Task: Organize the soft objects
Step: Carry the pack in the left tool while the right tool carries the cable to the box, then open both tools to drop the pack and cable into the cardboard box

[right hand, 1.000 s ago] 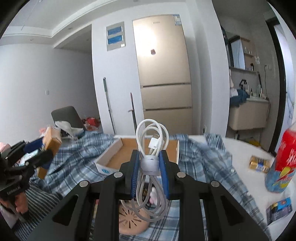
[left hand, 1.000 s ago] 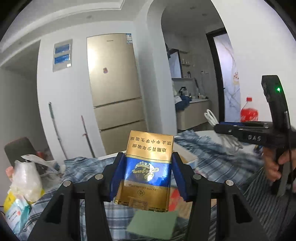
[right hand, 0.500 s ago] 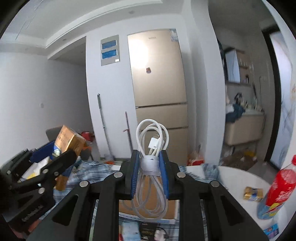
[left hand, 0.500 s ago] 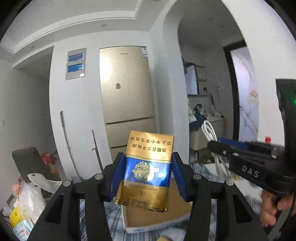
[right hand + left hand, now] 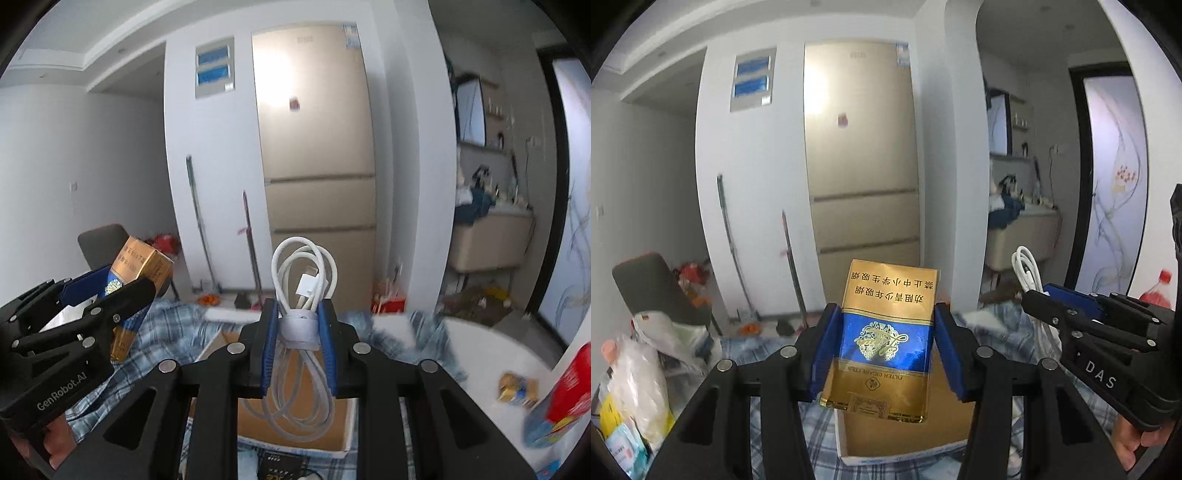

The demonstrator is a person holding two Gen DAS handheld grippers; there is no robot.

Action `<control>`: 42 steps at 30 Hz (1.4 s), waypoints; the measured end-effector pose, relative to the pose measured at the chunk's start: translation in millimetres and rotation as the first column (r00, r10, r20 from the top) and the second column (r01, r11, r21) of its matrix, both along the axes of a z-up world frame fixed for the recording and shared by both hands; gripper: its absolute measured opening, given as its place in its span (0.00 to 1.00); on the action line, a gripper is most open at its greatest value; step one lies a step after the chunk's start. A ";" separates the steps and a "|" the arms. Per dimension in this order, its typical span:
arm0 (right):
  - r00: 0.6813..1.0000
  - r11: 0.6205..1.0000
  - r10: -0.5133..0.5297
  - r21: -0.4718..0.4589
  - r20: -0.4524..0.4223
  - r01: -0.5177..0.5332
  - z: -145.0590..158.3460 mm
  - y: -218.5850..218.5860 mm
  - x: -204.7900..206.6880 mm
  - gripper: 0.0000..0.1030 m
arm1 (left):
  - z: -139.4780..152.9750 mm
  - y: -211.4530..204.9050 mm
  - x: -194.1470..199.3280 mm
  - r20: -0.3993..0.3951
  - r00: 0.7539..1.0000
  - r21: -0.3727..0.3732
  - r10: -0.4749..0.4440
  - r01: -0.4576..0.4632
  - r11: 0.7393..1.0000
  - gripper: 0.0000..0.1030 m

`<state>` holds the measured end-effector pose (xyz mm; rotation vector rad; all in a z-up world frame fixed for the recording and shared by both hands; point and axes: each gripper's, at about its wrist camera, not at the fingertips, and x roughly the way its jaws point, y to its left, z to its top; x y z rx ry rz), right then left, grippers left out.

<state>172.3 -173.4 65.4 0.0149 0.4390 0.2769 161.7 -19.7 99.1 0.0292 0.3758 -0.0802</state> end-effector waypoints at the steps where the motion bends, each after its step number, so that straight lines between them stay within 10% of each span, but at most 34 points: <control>1: 1.000 1.000 0.007 0.005 -0.023 -0.007 -9.0 0.6 6.6 0.21 | -8.9 2.0 7.4 -0.033 0.999 -0.004 0.000 0.000 1.000 0.52; 15: 0.971 0.998 -0.008 -0.065 -0.241 -0.008 -108.5 12.6 59.6 0.21 | -116.7 20.7 72.6 -0.303 0.952 -0.007 0.030 -0.034 0.999 0.52; 30: 0.954 0.999 -0.004 -0.046 -0.300 -0.010 -125.2 4.3 71.6 0.21 | -137.2 15.7 77.3 -0.340 0.940 0.011 0.020 -0.017 1.000 0.57; 32: 0.952 0.999 -0.003 -0.047 -0.307 -0.012 -125.0 4.3 72.5 0.27 | -138.8 15.3 78.5 -0.349 0.937 0.016 0.025 -0.021 1.000 0.70; 34: 0.952 0.999 -0.005 -0.045 -0.306 -0.009 -124.6 3.8 72.3 0.61 | -139.0 16.2 78.0 -0.345 0.938 0.021 0.034 -0.028 0.999 0.78; 42: 0.964 0.999 -0.011 -0.052 -0.267 -0.003 -119.2 3.6 68.1 0.62 | -133.2 20.3 75.3 -0.329 0.944 0.002 0.035 -0.037 0.999 0.78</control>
